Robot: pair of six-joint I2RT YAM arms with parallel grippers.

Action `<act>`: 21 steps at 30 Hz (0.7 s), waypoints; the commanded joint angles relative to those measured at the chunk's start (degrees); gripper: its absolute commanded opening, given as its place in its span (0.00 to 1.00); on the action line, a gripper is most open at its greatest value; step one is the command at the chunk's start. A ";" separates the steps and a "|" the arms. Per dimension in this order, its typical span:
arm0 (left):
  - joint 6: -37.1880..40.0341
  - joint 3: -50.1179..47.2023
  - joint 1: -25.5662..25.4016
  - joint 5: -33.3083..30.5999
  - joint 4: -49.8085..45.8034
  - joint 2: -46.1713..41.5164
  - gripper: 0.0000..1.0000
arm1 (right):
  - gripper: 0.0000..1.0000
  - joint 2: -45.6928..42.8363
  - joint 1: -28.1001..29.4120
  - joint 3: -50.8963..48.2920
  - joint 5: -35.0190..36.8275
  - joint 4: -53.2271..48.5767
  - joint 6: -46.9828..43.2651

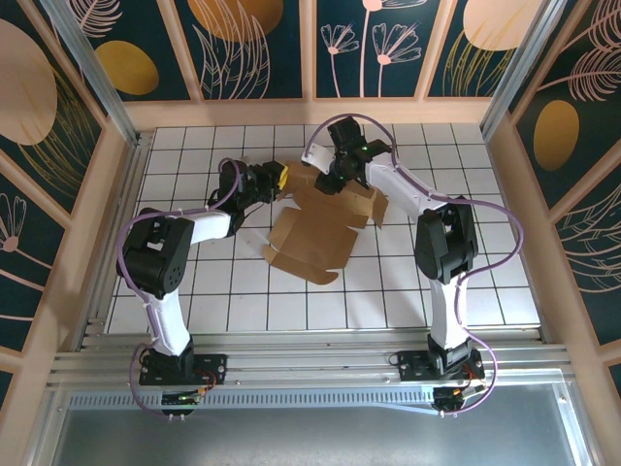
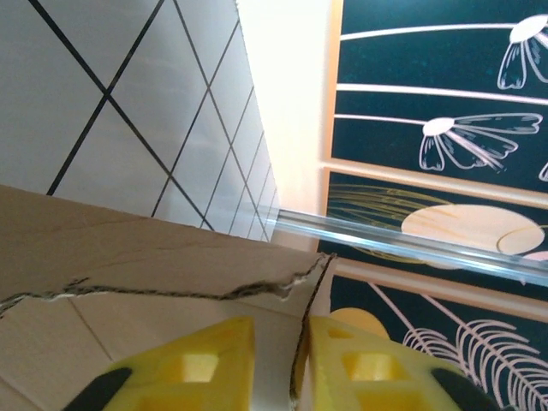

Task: Fold the paper box

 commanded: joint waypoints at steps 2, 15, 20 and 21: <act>-1.47 0.17 -0.02 1.67 -0.55 1.64 0.16 | 0.40 -1.41 0.41 -1.22 0.31 -0.74 -0.25; -20.19 -2.21 -5.89 8.63 17.47 5.34 0.07 | 0.37 -0.78 0.50 -1.02 2.00 0.83 1.50; -26.08 -7.49 -6.91 7.15 21.86 4.80 0.06 | 0.37 -0.31 0.50 -2.01 6.02 2.48 3.70; -26.41 -8.52 -6.92 6.88 21.91 4.21 0.06 | 0.37 -0.22 0.50 -1.99 6.48 2.51 3.94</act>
